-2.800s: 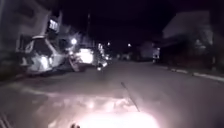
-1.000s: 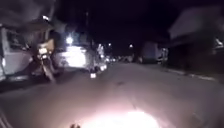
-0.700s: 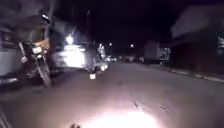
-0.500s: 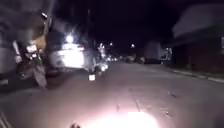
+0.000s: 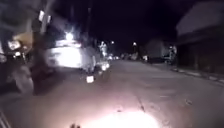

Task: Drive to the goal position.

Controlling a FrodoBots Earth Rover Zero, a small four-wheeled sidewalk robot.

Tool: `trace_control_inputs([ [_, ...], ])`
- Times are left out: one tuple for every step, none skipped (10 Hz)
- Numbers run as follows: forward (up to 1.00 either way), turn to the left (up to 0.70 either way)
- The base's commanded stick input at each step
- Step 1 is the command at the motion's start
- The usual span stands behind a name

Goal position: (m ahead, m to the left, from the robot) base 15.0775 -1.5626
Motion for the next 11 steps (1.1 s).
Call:
trace_control_inputs([
  [1.00, 0.00],
  [1.00, 0.00],
  [1.00, 0.00],
  [1.00, 0.00],
  [1.00, 0.00],
  [1.00, 0.00],
  [1.00, 0.00],
  [1.00, 0.00],
  [1.00, -0.04],
  [1.00, -0.27],
  [1.00, -0.27],
])
